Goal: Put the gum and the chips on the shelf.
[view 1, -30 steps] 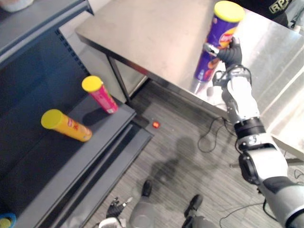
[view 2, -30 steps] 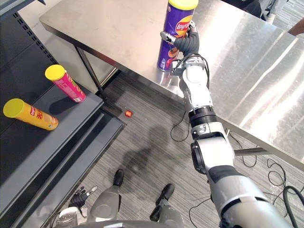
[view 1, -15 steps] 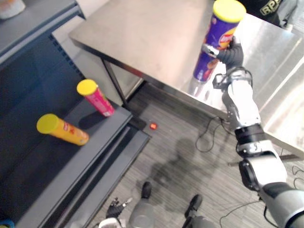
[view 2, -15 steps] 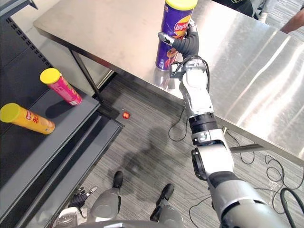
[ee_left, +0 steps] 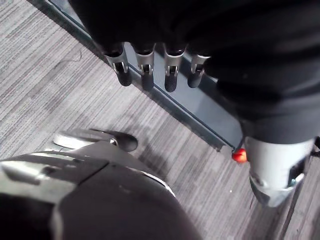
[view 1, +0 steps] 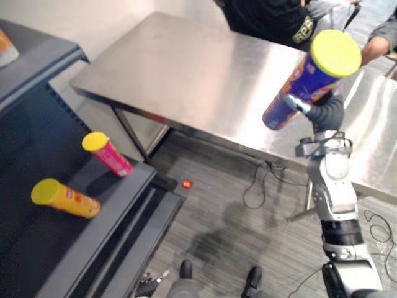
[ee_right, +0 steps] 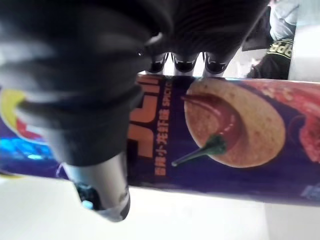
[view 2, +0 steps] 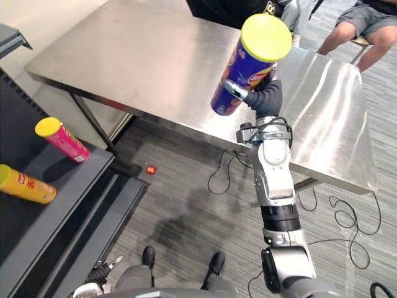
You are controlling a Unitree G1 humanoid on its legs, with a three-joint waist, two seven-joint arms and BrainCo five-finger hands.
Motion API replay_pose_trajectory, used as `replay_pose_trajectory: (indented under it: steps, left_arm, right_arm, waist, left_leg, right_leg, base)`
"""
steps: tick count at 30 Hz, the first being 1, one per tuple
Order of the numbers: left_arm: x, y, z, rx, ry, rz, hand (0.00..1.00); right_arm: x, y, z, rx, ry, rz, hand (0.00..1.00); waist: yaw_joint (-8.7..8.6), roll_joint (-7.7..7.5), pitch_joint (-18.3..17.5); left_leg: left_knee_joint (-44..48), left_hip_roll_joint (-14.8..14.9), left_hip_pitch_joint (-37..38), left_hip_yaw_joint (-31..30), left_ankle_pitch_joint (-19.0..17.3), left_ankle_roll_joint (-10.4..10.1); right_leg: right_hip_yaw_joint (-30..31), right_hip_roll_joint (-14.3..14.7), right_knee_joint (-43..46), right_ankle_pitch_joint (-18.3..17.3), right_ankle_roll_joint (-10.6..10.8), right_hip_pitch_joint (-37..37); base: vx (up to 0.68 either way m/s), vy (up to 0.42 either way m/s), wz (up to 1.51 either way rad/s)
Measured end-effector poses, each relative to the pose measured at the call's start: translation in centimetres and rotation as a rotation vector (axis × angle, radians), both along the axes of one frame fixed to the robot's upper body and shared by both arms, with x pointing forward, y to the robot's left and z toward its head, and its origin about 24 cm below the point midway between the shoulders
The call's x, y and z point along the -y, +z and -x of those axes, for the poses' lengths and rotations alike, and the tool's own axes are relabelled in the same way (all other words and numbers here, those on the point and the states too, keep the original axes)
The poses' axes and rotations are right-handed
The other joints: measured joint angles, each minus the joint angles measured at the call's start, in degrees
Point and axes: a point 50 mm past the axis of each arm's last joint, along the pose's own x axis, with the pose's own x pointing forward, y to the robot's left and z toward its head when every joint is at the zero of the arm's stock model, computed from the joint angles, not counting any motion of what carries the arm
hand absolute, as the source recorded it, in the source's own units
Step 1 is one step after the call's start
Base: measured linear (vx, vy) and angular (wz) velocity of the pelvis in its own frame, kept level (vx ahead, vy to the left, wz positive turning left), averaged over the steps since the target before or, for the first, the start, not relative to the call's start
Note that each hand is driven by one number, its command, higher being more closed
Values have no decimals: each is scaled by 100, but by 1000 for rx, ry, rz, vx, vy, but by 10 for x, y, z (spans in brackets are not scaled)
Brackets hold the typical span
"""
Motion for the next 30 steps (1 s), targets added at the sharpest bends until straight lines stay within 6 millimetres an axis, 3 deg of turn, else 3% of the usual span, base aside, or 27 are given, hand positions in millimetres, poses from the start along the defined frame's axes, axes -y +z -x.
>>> replay_pose_trajectory:
  steps: [6,10,14,22,26,30]
  left_arm:
    - [2,-4,14,-36,11,18,0]
    - [2,-6,22,-60,17,28,0]
    - [1,-6,27,-72,14,24,0]
    - [2,-7,28,-85,-20,13,0]
    - [4,-8,29,-92,-14,22,0]
    - [6,-7,25,-74,-7,34,0]
  right_arm:
    - [10,-15,18,2,-19,-27,100]
    - [14,-21,27,-6,-21,-14,100]
    - [26,-31,36,-31,-68,-19,100]
    - [39,-46,44,-87,-125,-30,100]
    - [39,-48,43,-98,-127,-27,100]
    - [26,-48,40,-99,-74,-20,100]
  waist:
    - [-33,65,-255]
    - [-169,106,-350]
    - [-295,104,-403]
    - [-339,129,-496]
    - [-343,203,-452]
    - [-336,371,-352]
  left_leg:
    - [-70,40,292,228,-35,-30]
    - [-90,45,384,342,-52,-45]
    - [-171,28,392,297,-10,-27]
    - [-161,1,415,166,0,-15]
    - [80,25,496,130,-100,-6]
    - [792,212,-10,-263,-380,-67]
  right_leg:
    - [252,48,6,3,3,94]
    - [338,52,9,1,5,96]
    - [296,35,9,0,6,104]
    - [174,5,40,-1,9,201]
    - [174,-86,681,-368,3,158]
    - [-124,-48,1066,-664,-98,80]
  base:
    - [-25,-9,-23]
    - [-31,-7,-13]
    - [-18,-5,4]
    - [7,1,9]
    - [-18,4,6]
    - [-107,-49,38]
